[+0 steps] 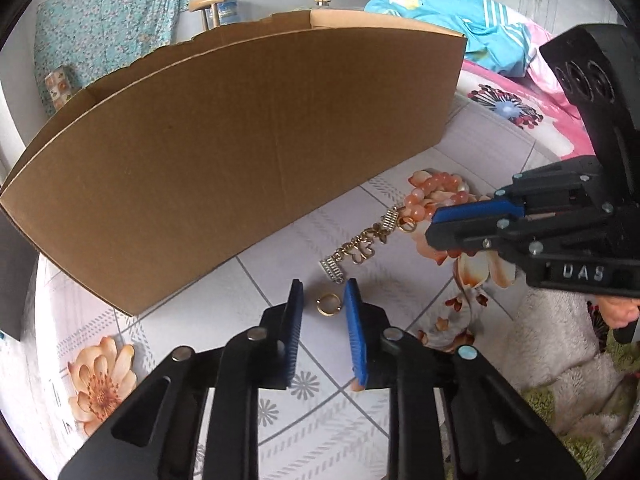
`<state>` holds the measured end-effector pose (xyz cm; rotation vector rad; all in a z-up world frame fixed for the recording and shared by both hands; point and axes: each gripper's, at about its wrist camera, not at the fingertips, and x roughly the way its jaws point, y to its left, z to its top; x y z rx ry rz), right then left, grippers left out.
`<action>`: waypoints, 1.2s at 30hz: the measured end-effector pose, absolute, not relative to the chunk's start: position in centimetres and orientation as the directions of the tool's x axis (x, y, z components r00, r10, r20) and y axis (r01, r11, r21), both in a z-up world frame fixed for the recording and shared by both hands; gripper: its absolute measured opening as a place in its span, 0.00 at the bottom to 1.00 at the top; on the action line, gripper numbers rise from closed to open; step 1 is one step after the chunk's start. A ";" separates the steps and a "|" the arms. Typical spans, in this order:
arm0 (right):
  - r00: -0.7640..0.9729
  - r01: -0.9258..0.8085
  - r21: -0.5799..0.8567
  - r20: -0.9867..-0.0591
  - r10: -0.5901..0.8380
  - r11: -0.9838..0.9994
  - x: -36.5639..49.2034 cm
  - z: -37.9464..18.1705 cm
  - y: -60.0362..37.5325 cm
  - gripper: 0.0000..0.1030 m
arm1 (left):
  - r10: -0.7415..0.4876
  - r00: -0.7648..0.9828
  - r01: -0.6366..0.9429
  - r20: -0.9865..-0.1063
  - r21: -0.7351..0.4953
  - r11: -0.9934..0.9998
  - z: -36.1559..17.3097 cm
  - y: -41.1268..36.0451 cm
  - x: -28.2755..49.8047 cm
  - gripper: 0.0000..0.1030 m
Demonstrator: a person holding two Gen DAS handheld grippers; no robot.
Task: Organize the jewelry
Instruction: 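Reach the right gripper to the small gold ring and close on it, then lift the gold ring with the right gripper and carry it over the box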
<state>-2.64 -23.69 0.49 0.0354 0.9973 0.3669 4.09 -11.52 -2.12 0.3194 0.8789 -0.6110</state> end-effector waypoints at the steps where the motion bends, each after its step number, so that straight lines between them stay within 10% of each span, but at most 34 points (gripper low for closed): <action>1: 0.487 -0.284 0.198 -0.813 0.319 0.938 -2.6 0.5 -23.8 0.10 | -0.366 0.484 0.622 -0.795 0.018 0.783 -2.1 -11.5 4.1 0.15; 36: 0.508 -0.319 0.053 -0.833 0.218 0.946 -0.8 -0.5 -20.7 0.14 | -0.400 0.506 0.579 -0.764 -0.044 0.814 -2.4 -9.6 3.3 0.11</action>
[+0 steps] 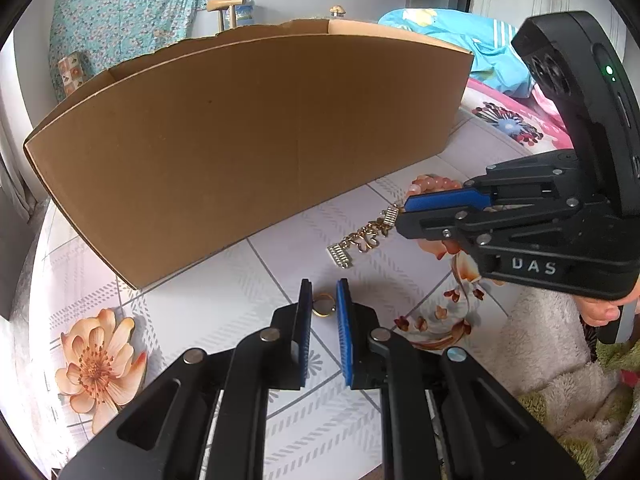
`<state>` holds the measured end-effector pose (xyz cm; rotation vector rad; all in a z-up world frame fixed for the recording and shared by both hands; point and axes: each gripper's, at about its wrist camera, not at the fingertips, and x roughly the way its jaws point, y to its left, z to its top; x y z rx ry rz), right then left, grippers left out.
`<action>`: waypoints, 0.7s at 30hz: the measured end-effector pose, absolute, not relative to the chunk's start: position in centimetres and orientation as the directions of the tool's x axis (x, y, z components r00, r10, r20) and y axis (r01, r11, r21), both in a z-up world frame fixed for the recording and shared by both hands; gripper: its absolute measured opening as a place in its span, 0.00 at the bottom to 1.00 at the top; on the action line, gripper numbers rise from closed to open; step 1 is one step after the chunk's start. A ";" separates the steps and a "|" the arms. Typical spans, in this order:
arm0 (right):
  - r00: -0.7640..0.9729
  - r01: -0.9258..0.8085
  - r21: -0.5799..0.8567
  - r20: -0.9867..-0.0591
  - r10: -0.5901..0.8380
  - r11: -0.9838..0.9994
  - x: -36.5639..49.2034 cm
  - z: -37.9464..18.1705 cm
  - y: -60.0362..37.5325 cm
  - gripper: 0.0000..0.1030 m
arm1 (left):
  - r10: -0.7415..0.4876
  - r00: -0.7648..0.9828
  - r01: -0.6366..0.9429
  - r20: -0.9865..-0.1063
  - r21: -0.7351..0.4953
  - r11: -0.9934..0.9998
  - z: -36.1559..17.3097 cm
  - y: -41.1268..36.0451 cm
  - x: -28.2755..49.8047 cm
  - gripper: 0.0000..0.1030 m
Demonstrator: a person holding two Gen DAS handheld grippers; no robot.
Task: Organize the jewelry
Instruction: 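Lift the gold ring with the right gripper and carry it over the box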
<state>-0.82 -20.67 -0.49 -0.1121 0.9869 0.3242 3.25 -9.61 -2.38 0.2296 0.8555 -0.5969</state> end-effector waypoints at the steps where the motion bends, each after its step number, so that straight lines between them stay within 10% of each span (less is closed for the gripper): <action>1: 0.511 -0.319 0.040 -0.834 0.207 0.947 -0.8 -0.5 -20.4 0.14 | -0.401 0.506 0.578 -0.763 -0.045 0.815 -2.4 -9.6 3.2 0.11; 21: 0.484 -0.343 0.021 -0.853 0.196 0.939 -1.7 -0.6 -17.7 0.10 | -0.410 0.503 0.576 -0.761 -0.059 0.816 -2.2 -9.4 3.3 0.11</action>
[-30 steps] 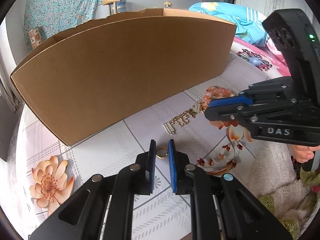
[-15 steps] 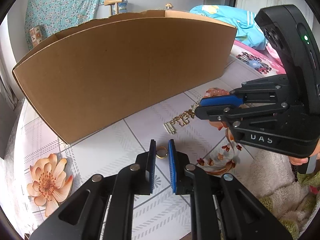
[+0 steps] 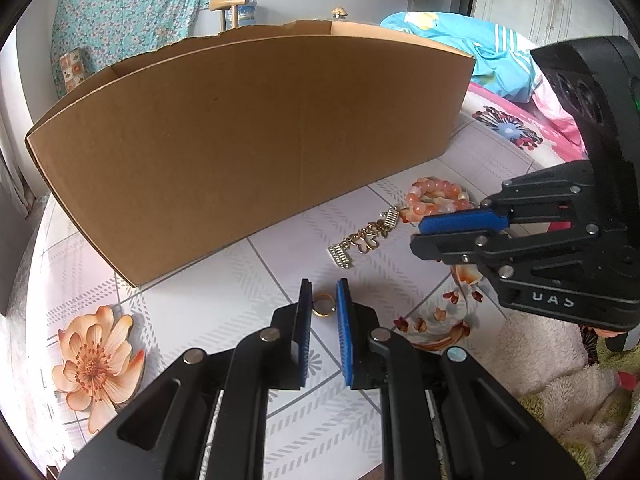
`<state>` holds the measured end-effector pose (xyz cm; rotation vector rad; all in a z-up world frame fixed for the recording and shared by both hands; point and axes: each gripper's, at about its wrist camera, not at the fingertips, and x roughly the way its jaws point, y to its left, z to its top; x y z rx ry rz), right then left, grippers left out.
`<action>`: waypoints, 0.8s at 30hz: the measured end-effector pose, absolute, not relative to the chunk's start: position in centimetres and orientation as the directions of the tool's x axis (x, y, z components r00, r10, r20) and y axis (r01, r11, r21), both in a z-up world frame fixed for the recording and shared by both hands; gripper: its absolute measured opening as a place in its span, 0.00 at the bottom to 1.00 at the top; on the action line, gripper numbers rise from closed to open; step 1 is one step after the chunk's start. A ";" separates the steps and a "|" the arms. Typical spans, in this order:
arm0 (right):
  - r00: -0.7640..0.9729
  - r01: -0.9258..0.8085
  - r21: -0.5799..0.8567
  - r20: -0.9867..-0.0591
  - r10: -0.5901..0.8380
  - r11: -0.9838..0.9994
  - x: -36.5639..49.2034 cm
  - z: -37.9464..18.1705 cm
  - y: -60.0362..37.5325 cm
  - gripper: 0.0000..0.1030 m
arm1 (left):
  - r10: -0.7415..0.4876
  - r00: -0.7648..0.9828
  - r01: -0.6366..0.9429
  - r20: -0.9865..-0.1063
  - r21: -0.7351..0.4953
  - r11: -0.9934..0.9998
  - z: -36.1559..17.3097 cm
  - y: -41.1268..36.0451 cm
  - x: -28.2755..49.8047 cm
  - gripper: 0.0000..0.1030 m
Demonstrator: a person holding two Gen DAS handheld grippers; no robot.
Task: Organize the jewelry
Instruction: 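Lift the gold ring with the right gripper and carry it over the box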
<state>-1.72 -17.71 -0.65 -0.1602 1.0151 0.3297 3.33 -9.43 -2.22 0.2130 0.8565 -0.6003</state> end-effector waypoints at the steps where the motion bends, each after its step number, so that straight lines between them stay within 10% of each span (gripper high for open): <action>1: 0.484 -0.345 0.022 -0.852 0.198 0.938 -1.8 -0.6 -17.7 0.11 | -0.410 0.503 0.576 -0.761 -0.059 0.816 -2.2 -9.4 3.3 0.11; 24: 0.489 -0.391 0.012 -0.844 0.219 0.920 -3.0 -0.8 -18.1 0.09 | -0.409 0.504 0.580 -0.761 -0.053 0.813 -2.2 -9.6 3.3 0.11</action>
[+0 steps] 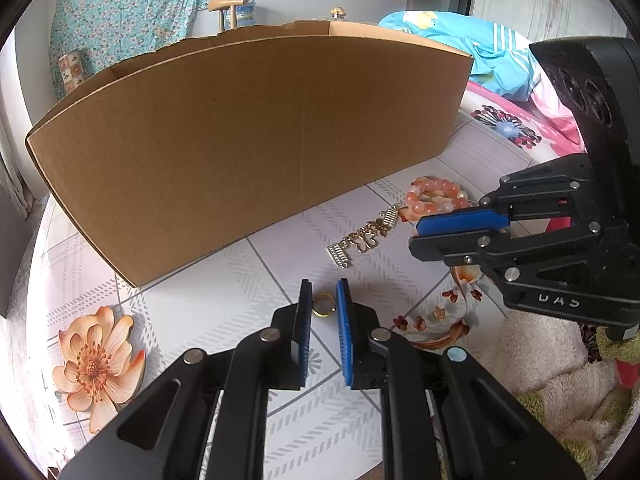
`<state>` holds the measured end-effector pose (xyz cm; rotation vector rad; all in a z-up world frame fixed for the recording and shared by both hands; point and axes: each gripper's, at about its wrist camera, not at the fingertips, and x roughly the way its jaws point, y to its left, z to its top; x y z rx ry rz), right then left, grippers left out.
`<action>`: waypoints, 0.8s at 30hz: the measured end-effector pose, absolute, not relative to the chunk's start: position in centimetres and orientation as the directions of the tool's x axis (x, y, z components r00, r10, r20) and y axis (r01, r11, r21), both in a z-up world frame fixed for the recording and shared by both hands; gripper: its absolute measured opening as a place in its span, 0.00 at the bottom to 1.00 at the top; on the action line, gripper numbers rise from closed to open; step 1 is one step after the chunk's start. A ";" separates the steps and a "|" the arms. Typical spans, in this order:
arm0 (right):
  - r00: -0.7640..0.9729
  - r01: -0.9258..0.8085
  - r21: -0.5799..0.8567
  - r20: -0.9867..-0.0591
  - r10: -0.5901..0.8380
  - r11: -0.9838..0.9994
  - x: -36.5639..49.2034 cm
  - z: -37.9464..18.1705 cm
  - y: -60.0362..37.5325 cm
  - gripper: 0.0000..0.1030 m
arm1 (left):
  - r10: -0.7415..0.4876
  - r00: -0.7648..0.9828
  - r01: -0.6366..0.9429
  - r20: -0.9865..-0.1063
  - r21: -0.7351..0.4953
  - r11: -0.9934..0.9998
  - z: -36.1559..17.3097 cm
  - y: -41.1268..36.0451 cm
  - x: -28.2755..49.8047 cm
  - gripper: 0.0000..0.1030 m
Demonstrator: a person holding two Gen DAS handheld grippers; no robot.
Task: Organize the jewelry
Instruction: 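Lift the gold ring with the right gripper and carry it over the box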
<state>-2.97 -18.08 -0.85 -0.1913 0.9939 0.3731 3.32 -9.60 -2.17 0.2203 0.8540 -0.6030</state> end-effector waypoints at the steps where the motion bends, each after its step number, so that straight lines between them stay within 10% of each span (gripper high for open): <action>1: 0.492 -0.391 0.014 -0.842 0.222 0.920 -3.0 -0.7 -18.2 0.09 | -0.409 0.506 0.581 -0.759 -0.051 0.813 -2.1 -9.6 3.3 0.11; 24: 0.657 -0.458 0.138 -0.613 0.439 0.878 -4.6 9.7 -22.2 0.09 | -0.548 0.580 0.637 -0.602 -0.083 0.766 8.3 -8.3 2.3 0.11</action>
